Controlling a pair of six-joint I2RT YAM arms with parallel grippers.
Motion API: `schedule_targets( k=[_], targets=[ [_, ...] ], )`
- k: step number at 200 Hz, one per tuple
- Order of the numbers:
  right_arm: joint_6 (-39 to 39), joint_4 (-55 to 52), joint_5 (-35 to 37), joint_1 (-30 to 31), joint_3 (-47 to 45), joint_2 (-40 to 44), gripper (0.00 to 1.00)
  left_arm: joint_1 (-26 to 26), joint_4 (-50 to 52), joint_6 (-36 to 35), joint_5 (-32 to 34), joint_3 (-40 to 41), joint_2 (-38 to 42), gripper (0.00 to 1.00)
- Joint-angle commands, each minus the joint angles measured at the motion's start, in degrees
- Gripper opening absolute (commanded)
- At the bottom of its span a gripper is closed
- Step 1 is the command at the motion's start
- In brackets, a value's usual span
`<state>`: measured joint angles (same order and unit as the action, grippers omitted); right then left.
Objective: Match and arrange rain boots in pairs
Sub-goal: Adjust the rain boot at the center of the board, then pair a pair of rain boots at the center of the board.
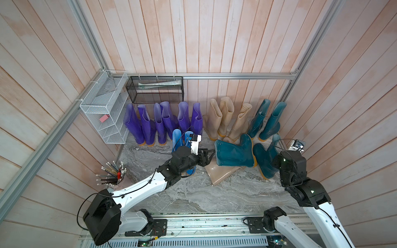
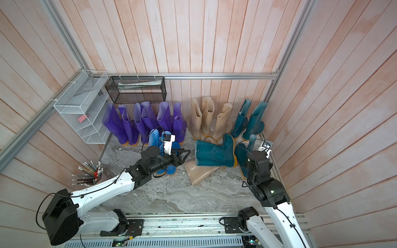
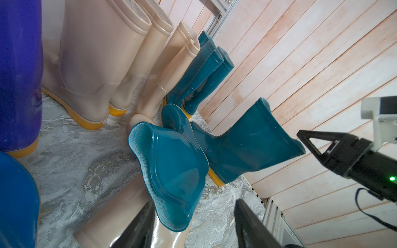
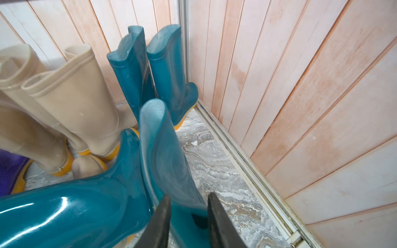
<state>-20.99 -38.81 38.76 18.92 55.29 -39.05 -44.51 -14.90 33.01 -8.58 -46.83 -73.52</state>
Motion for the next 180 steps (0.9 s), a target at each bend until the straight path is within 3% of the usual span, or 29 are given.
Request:
schedule_targets(
  k=[1, 59, 95, 117, 152, 180],
  targets=[
    [4.0, 3.5, -1.6, -0.2, 4.1, -1.5, 0.38, 0.6, 1.8, -1.8, 0.8, -1.6, 1.0, 0.64],
    [6.7, 9.6, -13.1, 1.7, 9.7, -9.1, 0.44, 1.9, 5.0, -3.3, 0.9, -2.0, 2.3, 0.68],
    [10.2, 12.0, -5.4, 13.6, 12.0, -14.9, 0.54, 2.8, 11.2, -6.8, 2.2, -5.0, 5.8, 0.71],
    [13.5, 14.2, -0.7, 22.2, 11.8, -20.1, 0.67, 3.2, 15.8, -9.6, 5.1, -6.4, 8.8, 0.78],
    [12.6, 17.8, -10.4, 23.6, 8.7, -27.8, 0.80, 4.3, 21.6, -11.3, 10.7, -5.2, 15.5, 1.00],
    [10.5, 22.7, -17.8, 24.1, 6.2, -33.2, 0.93, 4.5, 24.7, -11.4, 12.9, -4.2, 20.7, 1.00]
  ],
)
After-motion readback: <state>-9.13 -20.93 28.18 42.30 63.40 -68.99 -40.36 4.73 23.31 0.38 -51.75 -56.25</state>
